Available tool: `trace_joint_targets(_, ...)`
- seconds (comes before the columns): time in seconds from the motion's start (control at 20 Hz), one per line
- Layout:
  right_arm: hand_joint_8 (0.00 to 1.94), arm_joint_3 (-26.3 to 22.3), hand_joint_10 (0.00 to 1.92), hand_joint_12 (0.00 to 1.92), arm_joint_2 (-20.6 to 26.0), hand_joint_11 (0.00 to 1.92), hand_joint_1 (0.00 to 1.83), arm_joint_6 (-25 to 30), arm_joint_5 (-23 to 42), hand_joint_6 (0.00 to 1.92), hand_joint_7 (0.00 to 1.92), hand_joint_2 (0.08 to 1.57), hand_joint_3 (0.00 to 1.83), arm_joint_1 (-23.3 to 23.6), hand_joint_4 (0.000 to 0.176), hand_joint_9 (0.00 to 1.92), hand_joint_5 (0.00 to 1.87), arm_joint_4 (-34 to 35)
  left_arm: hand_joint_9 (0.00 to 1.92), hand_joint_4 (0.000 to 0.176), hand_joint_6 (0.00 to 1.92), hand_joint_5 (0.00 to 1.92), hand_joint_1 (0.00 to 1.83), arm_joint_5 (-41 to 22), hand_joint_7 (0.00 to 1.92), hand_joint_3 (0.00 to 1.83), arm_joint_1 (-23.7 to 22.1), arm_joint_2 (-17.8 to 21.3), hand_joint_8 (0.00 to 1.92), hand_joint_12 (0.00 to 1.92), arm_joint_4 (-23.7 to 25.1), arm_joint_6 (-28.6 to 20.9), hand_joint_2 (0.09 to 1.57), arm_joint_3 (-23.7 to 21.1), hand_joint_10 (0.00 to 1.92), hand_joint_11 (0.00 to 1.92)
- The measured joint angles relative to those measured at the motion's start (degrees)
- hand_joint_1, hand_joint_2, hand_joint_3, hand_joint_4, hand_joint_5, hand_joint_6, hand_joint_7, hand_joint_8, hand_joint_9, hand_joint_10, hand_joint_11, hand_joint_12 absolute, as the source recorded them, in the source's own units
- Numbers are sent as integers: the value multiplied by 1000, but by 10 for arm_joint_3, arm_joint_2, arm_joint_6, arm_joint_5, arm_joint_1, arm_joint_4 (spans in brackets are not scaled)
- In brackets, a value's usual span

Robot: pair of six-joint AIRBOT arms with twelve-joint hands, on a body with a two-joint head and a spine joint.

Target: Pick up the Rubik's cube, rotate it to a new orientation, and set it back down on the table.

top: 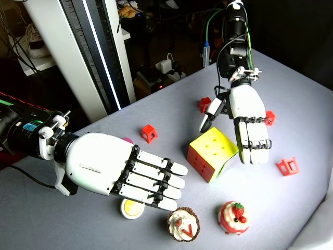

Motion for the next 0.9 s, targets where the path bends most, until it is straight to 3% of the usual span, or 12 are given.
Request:
trace_joint_targets(0.05, 0, 0, 0, 0, 0, 0, 948, 0, 0, 0, 0, 1357, 76, 0, 0, 0, 0, 0, 0, 0, 0, 0, 795, 4, 0, 0, 0, -6, 0, 0, 4, 0, 880, 6, 0, 0)
trace_joint_targets(0.15, 0, 0, 0, 0, -1, 0, 936, 0, -1, 0, 0, 1085, 647, 0, 0, 0, 0, 0, 0, 21, 0, 0, 749, 13, 0, 0, 0, -15, 0, 0, 0, 1, 870, 15, 0, 0)
trace_joint_targets(0.2, 0, 0, 0, 0, -1, 0, 922, 0, -1, 0, 0, 1034, 749, 0, 0, 0, 0, 0, 0, 3, 0, 0, 742, 19, 0, 0, -1, -18, 0, 0, -3, 0, 866, 21, 0, 0)
trace_joint_targets(0.25, 0, 1, 0, 0, -2, 0, 918, 0, -2, 0, 0, 1013, 808, 0, 0, 0, 0, 0, 0, 5, 0, 0, 740, 26, 0, 0, -1, -20, 0, 0, -6, 1, 866, 26, 0, 0)
trace_joint_targets(0.35, 0, 3, 0, 0, -3, 0, 1031, 0, -3, 0, 0, 983, 786, 0, 0, 0, 0, 0, 0, 0, 0, 0, 716, 29, 0, 0, -2, -24, 0, 0, -12, 3, 878, 29, 0, 0)
trace_joint_targets(0.5, 0, 3, 0, 0, -3, 0, 963, 0, -4, 0, 0, 1011, 795, 0, 0, 0, 0, 0, 0, 0, 0, 0, 731, 31, 0, 6, -3, -34, 0, 0, -14, 5, 895, 40, 0, 0)
trace_joint_targets(0.75, 0, 4, 0, 0, -3, 0, 1047, 0, -6, 0, 0, 980, 790, 0, 0, 0, 0, 1, 30, 0, 0, 0, 753, 42, 24, 0, -7, -44, 10, 14, -26, 8, 857, 55, 15, 28)
trace_joint_targets(0.8, 0, 4, 0, 0, -3, 0, 1015, 0, -6, 0, 0, 987, 792, 0, 0, 0, 0, 1, 5, 0, 0, 0, 771, 43, 81, 6, -7, -45, 83, 831, -26, 8, 850, 57, 447, 5)
trace_joint_targets(0.85, 0, 4, 0, 0, -3, 0, 1016, 0, -6, 0, 0, 986, 781, 0, 0, 0, 0, 0, 0, 0, 17, 67, 810, 43, 164, 9, -7, -45, 140, 1576, -27, 7, 863, 57, 692, 0)
trace_joint_targets(0.9, 0, 4, 0, 0, -4, 0, 1003, 0, -7, 0, 0, 1005, 742, 0, 0, 0, 0, 1, 0, 0, 32, 122, 811, 45, 189, 11, -7, -45, 161, 1852, -30, 7, 877, 58, 768, 0)
